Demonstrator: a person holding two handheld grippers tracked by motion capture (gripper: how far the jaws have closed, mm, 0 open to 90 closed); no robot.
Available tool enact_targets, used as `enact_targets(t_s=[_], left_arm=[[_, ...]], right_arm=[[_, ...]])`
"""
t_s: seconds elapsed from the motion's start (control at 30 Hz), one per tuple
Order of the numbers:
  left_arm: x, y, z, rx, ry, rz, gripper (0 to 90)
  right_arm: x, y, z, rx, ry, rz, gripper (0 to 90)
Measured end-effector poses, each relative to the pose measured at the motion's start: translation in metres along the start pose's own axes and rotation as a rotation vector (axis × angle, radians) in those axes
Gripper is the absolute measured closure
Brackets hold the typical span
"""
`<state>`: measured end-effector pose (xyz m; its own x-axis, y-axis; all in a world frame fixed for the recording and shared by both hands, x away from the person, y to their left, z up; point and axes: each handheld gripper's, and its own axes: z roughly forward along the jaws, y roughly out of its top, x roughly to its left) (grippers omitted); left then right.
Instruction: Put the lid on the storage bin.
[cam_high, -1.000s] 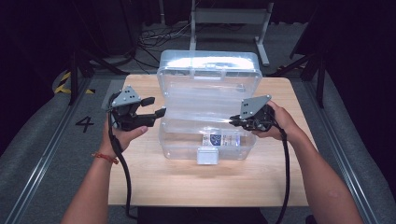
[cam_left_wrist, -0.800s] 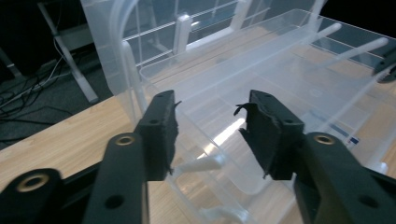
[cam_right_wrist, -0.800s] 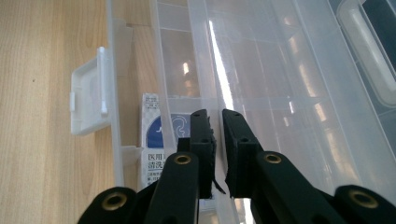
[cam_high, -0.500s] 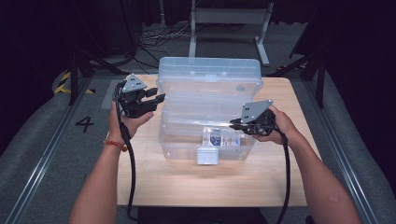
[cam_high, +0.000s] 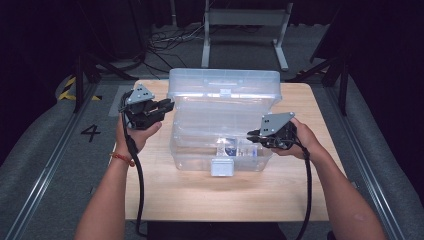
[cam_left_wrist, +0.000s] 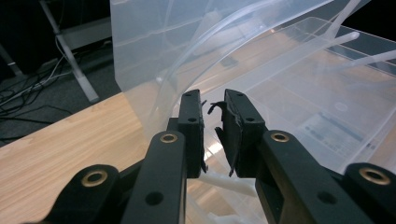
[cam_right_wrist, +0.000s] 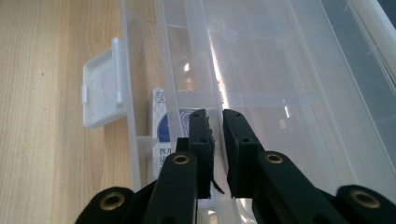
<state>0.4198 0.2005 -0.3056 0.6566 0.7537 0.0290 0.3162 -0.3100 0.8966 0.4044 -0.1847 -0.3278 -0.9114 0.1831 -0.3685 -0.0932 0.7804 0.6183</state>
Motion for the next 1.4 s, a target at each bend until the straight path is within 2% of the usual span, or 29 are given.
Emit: enact_targets(t_s=[0.17, 0.2, 0.4, 0.47, 0.73, 0.87, 0.97, 1.0, 1.03, 1.1, 1.27, 1.4], left_arm=[[-0.002, -0.003, 0.002, 0.008, -0.012, 0.008, 79.8], [-0.002, -0.003, 0.002, 0.010, -0.012, 0.020, 79.9], [-0.005, -0.009, 0.004, 0.024, -0.052, 0.027, 80.9], [-0.006, -0.011, 0.003, 0.037, -0.052, 0.045, 82.4], [-0.007, -0.016, 0.002, 0.051, -0.068, 0.063, 84.0], [-0.008, -0.019, 0.001, 0.056, -0.073, 0.073, 85.1], [-0.009, -0.021, 0.001, 0.066, -0.076, 0.074, 86.0], [-0.010, -0.021, 0.002, 0.068, -0.076, 0.078, 86.1], [-0.010, -0.022, 0.002, 0.069, -0.075, 0.079, 86.1], [-0.010, -0.024, 0.002, 0.069, -0.082, 0.077, 86.1], [-0.010, -0.027, 0.002, 0.066, -0.083, 0.073, 86.1], [-0.011, -0.029, 0.002, 0.073, -0.088, 0.076, 86.3]], right_arm=[[0.003, -0.007, -0.005, -0.011, -0.011, 0.009, 82.5], [0.004, -0.008, -0.007, -0.013, -0.014, 0.016, 82.5], [0.009, -0.021, -0.017, -0.026, -0.036, 0.032, 83.6], [0.012, -0.024, -0.019, -0.022, -0.042, 0.033, 83.6], [0.016, -0.035, -0.027, -0.027, -0.058, 0.052, 85.2], [0.018, -0.042, -0.035, -0.052, -0.055, 0.065, 85.0], [0.019, -0.046, -0.039, -0.053, -0.071, 0.076, 84.6], [0.019, -0.048, -0.040, -0.058, -0.042, 0.080, 85.8], [0.021, -0.050, -0.040, -0.047, -0.039, 0.068, 85.8], [0.024, -0.053, -0.040, -0.030, -0.046, 0.068, 85.3], [0.028, -0.063, -0.043, -0.041, -0.041, 0.087, 84.8], [0.030, -0.069, -0.043, -0.027, -0.045, 0.107, 83.8]])
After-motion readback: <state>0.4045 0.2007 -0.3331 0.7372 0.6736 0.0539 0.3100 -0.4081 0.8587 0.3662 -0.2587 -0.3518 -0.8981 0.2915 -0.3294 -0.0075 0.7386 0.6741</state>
